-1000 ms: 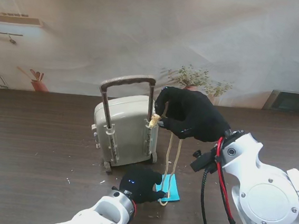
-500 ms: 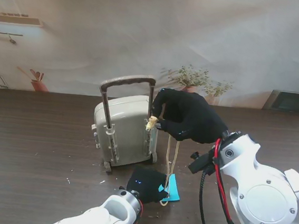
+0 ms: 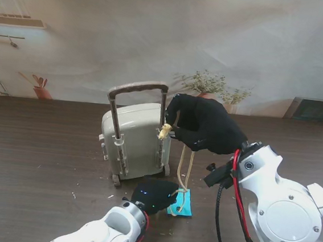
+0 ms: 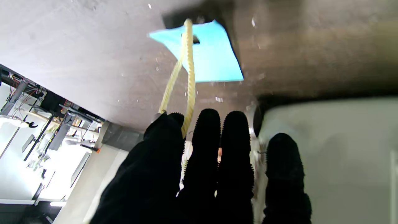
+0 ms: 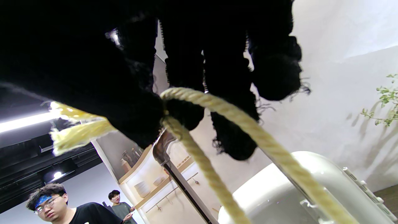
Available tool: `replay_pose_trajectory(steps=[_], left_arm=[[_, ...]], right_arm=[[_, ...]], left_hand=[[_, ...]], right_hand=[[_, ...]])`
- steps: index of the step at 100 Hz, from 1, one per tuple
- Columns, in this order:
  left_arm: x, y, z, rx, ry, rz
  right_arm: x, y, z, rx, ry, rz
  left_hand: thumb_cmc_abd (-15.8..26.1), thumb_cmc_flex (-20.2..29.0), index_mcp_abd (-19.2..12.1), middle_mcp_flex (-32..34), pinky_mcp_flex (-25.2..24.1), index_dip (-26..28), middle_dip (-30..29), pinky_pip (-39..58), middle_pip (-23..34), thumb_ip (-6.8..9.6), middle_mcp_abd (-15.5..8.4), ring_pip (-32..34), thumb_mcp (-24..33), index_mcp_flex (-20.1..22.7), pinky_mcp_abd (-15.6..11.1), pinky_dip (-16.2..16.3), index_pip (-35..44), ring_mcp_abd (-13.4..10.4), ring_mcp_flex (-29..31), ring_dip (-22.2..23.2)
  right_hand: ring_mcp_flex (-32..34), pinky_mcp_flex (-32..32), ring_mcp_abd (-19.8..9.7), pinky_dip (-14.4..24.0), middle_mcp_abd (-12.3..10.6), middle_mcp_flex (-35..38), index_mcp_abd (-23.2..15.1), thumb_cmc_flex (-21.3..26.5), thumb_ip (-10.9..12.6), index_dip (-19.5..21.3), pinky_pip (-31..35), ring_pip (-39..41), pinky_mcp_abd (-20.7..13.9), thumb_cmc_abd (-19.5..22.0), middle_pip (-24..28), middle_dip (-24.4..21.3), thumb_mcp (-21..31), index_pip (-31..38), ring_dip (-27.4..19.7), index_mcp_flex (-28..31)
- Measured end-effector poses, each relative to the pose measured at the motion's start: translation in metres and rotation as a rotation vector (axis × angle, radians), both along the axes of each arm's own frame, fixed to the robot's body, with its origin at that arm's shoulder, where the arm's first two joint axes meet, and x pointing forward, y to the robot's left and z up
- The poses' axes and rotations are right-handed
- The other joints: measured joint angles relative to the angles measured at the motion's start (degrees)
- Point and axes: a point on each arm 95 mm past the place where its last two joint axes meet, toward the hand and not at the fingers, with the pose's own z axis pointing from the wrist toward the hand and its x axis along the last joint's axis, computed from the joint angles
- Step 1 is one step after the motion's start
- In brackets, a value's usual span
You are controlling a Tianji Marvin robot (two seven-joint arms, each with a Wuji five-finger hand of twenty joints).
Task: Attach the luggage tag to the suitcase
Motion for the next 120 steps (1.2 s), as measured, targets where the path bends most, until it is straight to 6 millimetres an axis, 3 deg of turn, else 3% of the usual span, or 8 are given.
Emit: replay_pose_trajectory(steps=[19,41,81,101,120], left_arm=[[-0.008,0.022,0.028,-0.034,-0.121,-0.003],[-0.023,0.039,0.065,-0.099,-0.216,-0.025],[-0.046,0.067,0.116,-0.182,-0.471,-0.004],[-0.044,0.086,0.128,-0.197,-0.602,0.022],[-0.043,0.087,0.141,-0.275,-0.691,0.02]], right_arm=[[0.0,-0.003,0.0,0.032,-0.006,-0.022],[0.003,-0.008,0.01,0.079,-0.035,-0.036],[0.014,-0.006,0.051,0.162,-0.128,-0.033],[0.017,0.004,0.077,0.195,-0.17,-0.017],[0.019,0.017,0.093,0.218,-0.16,-0.026]], left_hand=[[-3.7,-3.6,0.0,8.1,6.8,0.1,1.9,3.7,5.2,-1.1,-1.4,5.9,7.6,2.4,0.0,0.3,-0.7,-0.7,7.8,0.1],[-4.3,-3.8,0.0,8.2,7.2,0.0,4.2,7.0,11.1,-1.14,-1.5,11.6,8.7,2.4,0.0,1.7,-0.7,-0.7,7.9,1.6],[-4.4,-3.8,0.0,8.6,8.0,-0.7,4.4,7.7,11.9,-1.14,-1.5,12.4,8.7,2.4,0.0,1.8,-0.7,-0.7,8.5,1.6],[-4.4,-3.7,0.1,8.6,7.7,-0.7,5.6,7.8,12.5,-1.14,-1.6,12.5,8.7,2.4,0.0,1.9,-0.9,-0.7,8.5,1.6],[-4.4,-3.7,0.1,8.7,7.7,-0.7,6.9,7.9,12.7,-1.14,-1.6,13.1,8.7,2.4,0.0,2.4,-0.9,-0.7,8.5,1.6]], right_hand=[[0.0,0.0,0.0,0.0,0.0,0.0,0.0,0.0,0.0,0.0,0.0,0.0,0.0,0.0,0.0,0.5,0.0,0.0,0.0,0.0],[0.0,-0.1,0.0,0.2,0.0,0.0,0.0,0.0,0.0,0.0,0.0,0.0,0.0,0.2,0.0,0.6,0.0,0.0,0.0,0.0],[0.0,-0.1,0.1,0.7,0.0,0.0,0.0,0.0,0.0,0.0,0.6,0.9,0.0,0.6,0.0,0.6,-0.5,0.0,0.6,0.0],[0.0,-0.1,0.1,0.8,0.0,0.0,0.0,0.0,0.0,0.0,0.6,0.9,0.0,0.6,0.0,0.6,-0.5,0.0,0.6,0.0],[0.0,-0.1,0.1,0.8,0.0,0.0,0.0,0.0,0.0,0.0,0.6,0.9,0.0,0.6,0.0,0.6,-0.5,0.0,0.6,0.0]])
